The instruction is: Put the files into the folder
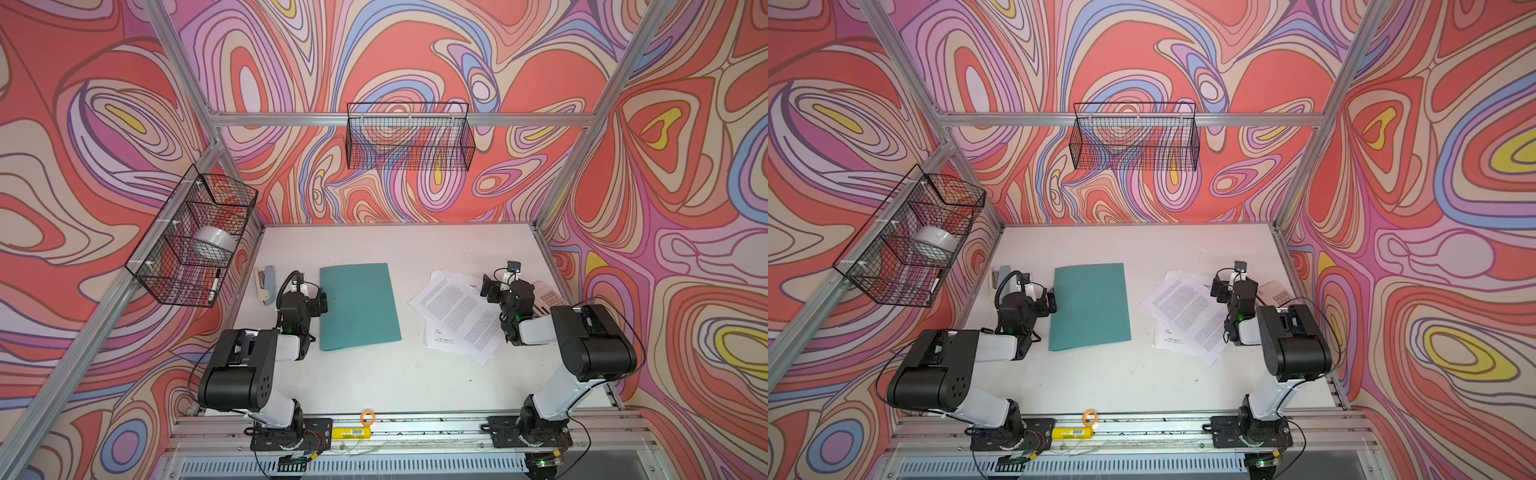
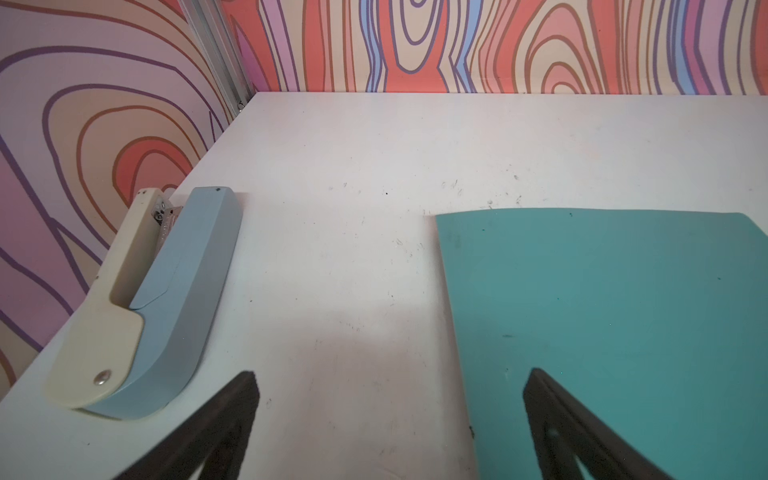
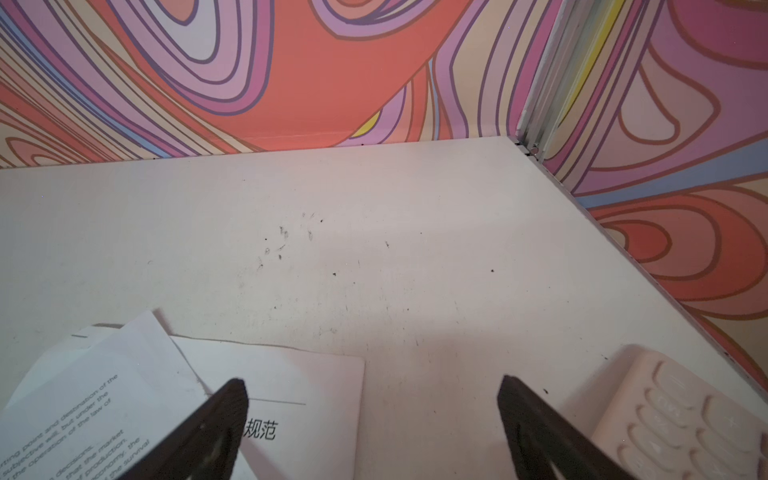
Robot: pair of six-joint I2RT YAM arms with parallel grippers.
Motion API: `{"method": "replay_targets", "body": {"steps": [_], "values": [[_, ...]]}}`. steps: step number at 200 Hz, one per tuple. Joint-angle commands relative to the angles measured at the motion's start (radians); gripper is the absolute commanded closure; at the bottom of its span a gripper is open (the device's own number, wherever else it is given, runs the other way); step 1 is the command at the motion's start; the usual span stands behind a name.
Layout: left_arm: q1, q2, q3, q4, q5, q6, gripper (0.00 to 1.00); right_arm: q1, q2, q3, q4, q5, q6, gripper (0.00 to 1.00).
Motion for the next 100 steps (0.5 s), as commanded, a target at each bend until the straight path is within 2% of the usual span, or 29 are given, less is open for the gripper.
{"method": "replay_targets", "body": {"steps": [1,100], "values": [[0.0,0.0,0.011,0.016,-0.007,-0.003,0.0,-0.005,-0.003,-0.005,0.012,-0.013,0.008,0.02],[0.0,0.001,0.012,0.015,-0.007,-0.002,0.0,-0.003,-0.004,-0.008,0.018,-0.014,0.006,0.01]]}}
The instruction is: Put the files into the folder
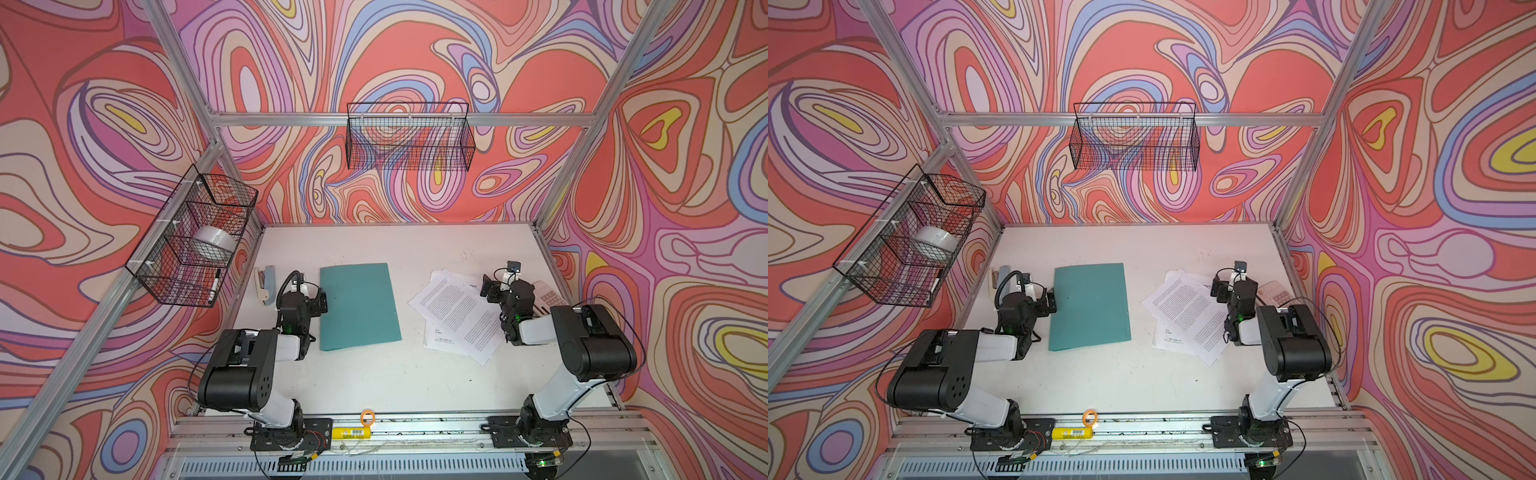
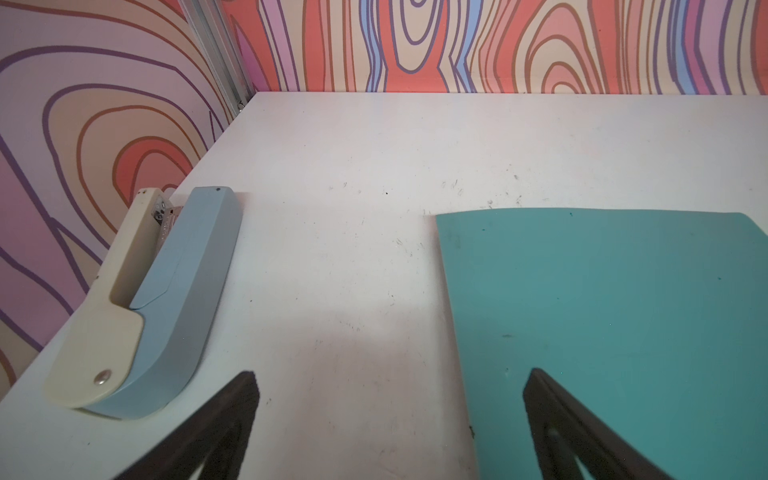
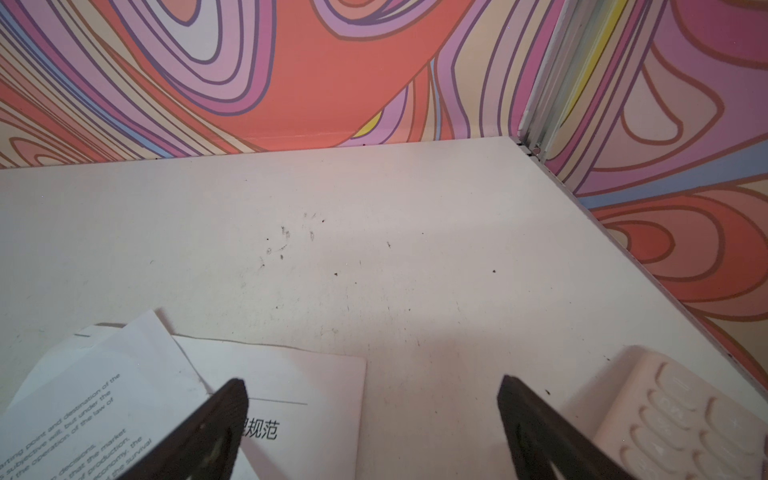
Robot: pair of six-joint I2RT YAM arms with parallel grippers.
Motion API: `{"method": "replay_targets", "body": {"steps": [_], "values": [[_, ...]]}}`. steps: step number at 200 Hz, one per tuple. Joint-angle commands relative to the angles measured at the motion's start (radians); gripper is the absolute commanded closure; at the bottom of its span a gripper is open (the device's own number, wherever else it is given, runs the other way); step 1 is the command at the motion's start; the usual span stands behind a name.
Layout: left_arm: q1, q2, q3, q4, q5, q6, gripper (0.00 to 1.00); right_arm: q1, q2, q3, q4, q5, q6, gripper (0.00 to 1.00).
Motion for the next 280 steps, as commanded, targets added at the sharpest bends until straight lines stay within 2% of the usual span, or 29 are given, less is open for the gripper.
{"method": "replay_targets", "body": {"steps": [1,80,110,123,136,151,156,164,175,184,195,212,221,243,256,280], "values": [[0.0,0.001,0.012,0.014,-0.007,-0.002,0.0,-0.004,-0.004,-0.008,0.016,-0.009,0.005,0.01],[-0.001,-0.003,0.012,0.015,-0.002,0.0,0.0,-0.003,-0.004,-0.005,0.014,-0.008,0.005,0.02],[-0.007,-0.059,0.118,-0.221,0.072,0.037,0.0,-0.002,-0.041,-0.011,0.002,0.013,0.006,0.01],[-0.016,-0.084,0.138,-0.279,0.064,0.045,0.0,-0.001,-0.121,0.008,-0.104,0.047,0.017,0.01],[-0.049,-0.131,0.139,-0.309,-0.013,0.058,0.0,0.003,-0.193,0.052,-0.241,0.076,0.023,0.01],[-0.104,-0.183,0.145,-0.35,-0.146,0.064,0.0,0.008,-0.256,0.176,-0.508,0.14,0.146,0.01],[-0.112,-0.197,0.195,-0.406,-0.195,0.023,0.0,0.008,-0.27,0.22,-0.595,0.144,0.179,0.02],[-0.105,-0.223,0.273,-0.573,-0.225,-0.111,0.0,0.008,-0.287,0.287,-0.726,0.137,0.233,0.02],[-0.092,-0.228,0.386,-0.822,-0.172,-0.273,0.0,0.012,-0.317,0.334,-0.834,0.12,0.295,0.01],[-0.093,-0.232,0.438,-0.946,-0.107,-0.407,0.0,0.013,-0.352,0.345,-0.89,0.092,0.354,0.01],[-0.103,-0.274,0.421,-0.96,0.047,-0.516,0.0,0.015,-0.393,0.351,-0.949,0.011,0.398,0.02],[-0.138,-0.39,0.339,-0.927,0.19,-0.716,0.0,0.023,-0.424,0.377,-1.067,-0.104,0.458,0.02],[-0.173,-0.453,0.306,-0.929,0.215,-0.799,0.0,0.024,-0.428,0.391,-1.13,-0.175,0.479,0.02],[-0.28,-0.621,0.242,-1.0,0.18,-0.938,0.0,0.037,-0.437,0.396,-1.254,-0.311,0.505,0.03],[-0.349,-0.733,0.19,-1.053,0.122,-1.026,0.0,0.046,-0.447,0.377,-1.304,-0.362,0.519,0.05],[-0.474,-0.945,0.045,-1.129,0.018,-1.201,0.02,0.047,-0.466,0.315,-1.311,-0.466,0.551,0.1]]}}
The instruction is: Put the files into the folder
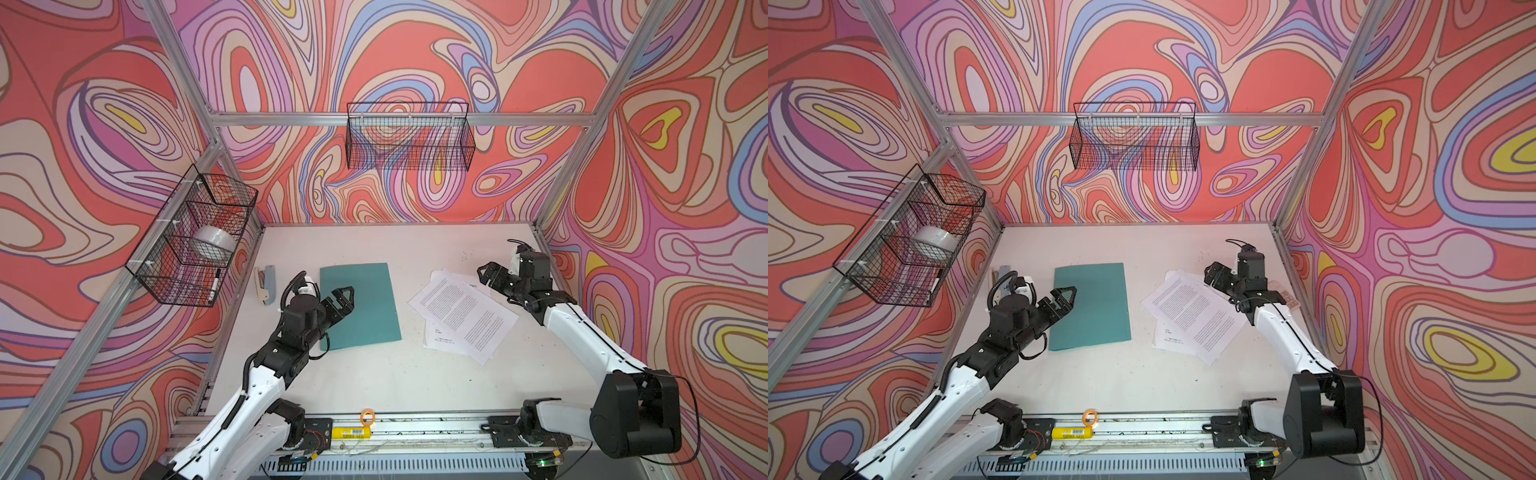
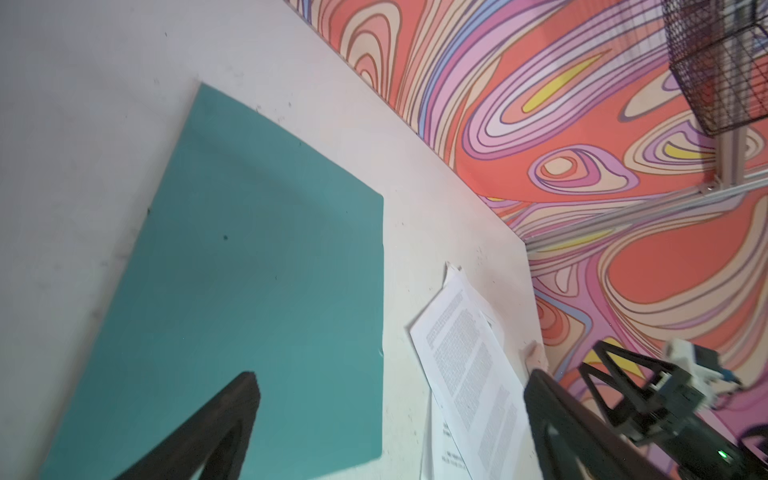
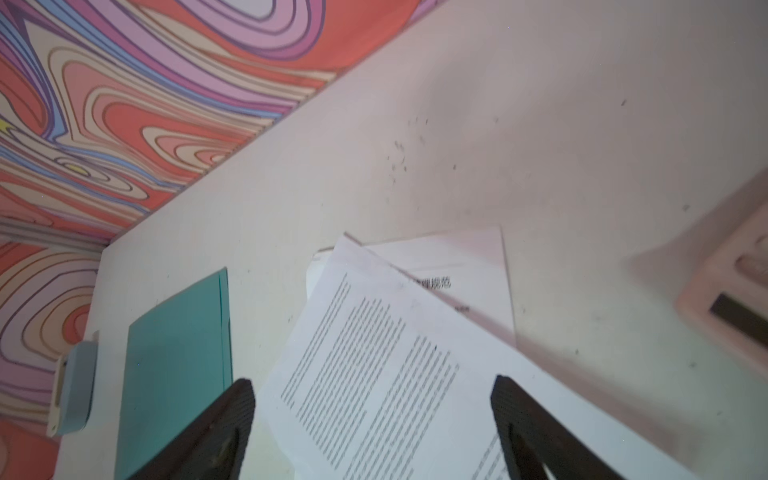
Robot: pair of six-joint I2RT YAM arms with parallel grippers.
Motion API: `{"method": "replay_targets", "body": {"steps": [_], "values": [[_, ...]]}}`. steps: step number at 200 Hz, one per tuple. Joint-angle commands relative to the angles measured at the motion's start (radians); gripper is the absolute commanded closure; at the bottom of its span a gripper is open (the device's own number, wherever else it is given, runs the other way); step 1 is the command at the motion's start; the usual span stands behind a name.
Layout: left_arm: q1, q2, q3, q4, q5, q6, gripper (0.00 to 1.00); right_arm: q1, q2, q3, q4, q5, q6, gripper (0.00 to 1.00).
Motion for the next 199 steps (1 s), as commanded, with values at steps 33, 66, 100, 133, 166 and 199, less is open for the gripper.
{"method": "replay_targets", "body": {"steps": [33,66,100,133,166,199], "values": [[-0.264,-0.369,-0.203,-0.319,-0.28,-0.417,0.05,0.008,-0.028,-0.087,-0.108,-0.244,0.085,0.12],[-0.318,-0.385,-0.225,-0.369,-0.333,-0.463,0.08,0.01,-0.027,-0.059,-0.093,-0.285,0.113,0.12],[-0.318,-0.301,-0.282,-0.255,-0.318,-0.492,0.14,0.011,-0.027,-0.019,-0.079,-0.291,0.129,0.12],[-0.321,-0.259,-0.296,-0.21,-0.346,-0.492,0.18,0.011,-0.023,-0.007,-0.055,-0.302,0.14,0.11],[-0.321,-0.256,-0.343,-0.172,-0.367,-0.528,0.23,0.011,-0.002,-0.012,-0.003,-0.327,0.159,0.11],[-0.321,-0.228,-0.354,-0.138,-0.379,-0.531,0.26,0.011,0.024,0.011,0.009,-0.334,0.15,0.11]]}}
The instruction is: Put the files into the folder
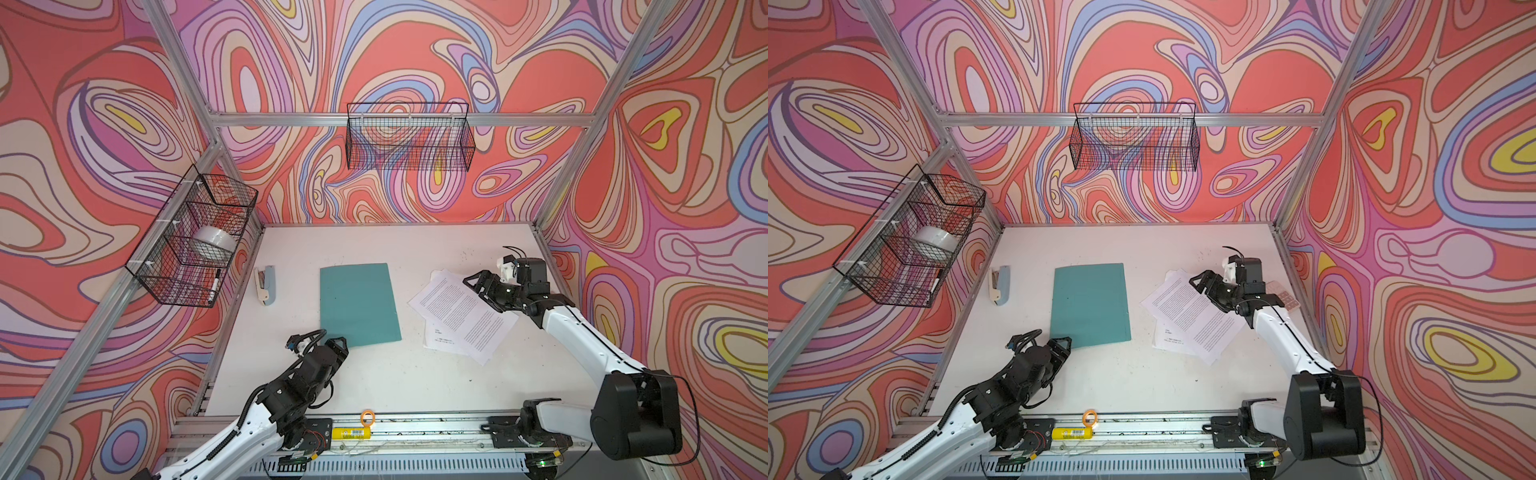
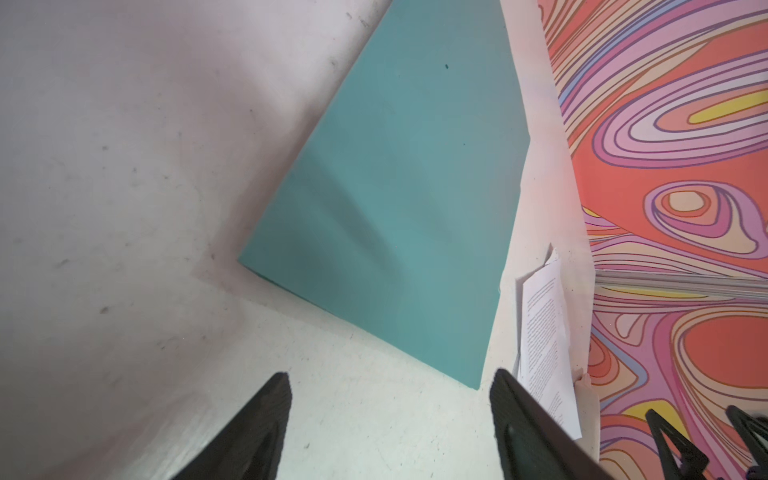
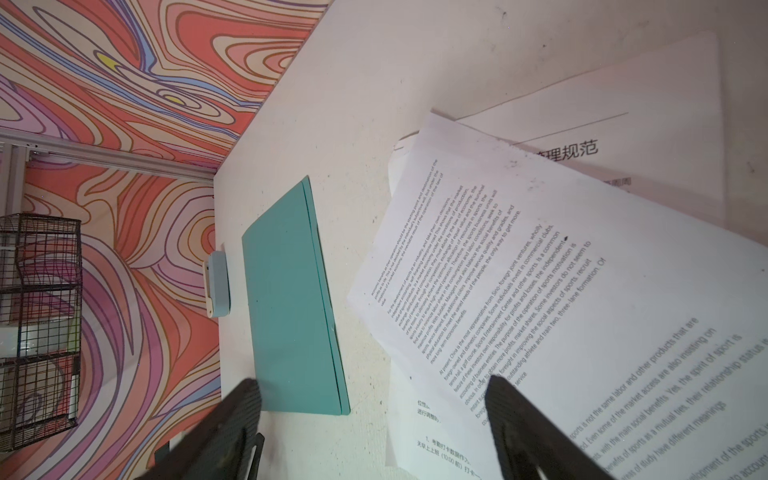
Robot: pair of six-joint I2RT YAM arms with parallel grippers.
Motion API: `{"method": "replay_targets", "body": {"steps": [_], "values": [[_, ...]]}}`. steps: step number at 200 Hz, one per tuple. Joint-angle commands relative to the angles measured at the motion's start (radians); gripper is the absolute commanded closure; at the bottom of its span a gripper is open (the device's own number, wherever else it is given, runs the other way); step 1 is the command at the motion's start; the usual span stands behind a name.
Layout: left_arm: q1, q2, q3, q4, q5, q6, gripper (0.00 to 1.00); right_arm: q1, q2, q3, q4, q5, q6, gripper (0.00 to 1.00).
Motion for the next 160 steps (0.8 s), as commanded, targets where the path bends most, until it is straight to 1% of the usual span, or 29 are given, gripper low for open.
{"method": "replay_targets", "body": {"steps": [1,20,50,87,106,160], "values": [[-0.004,0.02,-0.01,0.053,-0.043,-0.026,0.26,0.005,0.023,0.03,0.041,-0.019,0.005,0.11],[-0.004,0.03,-0.027,0.09,-0.058,-0.038,0.27,0.005,0.034,0.032,0.065,-0.036,0.021,0.11],[-0.003,0.06,-0.077,0.193,-0.082,-0.06,0.33,0.004,0.035,0.032,0.077,-0.037,0.022,0.12],[-0.003,0.109,-0.08,0.239,-0.083,-0.063,0.36,0.004,0.03,0.033,0.08,-0.046,0.023,0.12],[-0.004,0.127,-0.089,0.276,-0.091,-0.064,0.43,0.003,0.029,0.032,0.085,-0.046,0.024,0.12],[-0.003,0.197,-0.092,0.338,-0.099,-0.051,0.46,0.004,0.035,0.034,0.076,-0.043,0.014,0.12]]}}
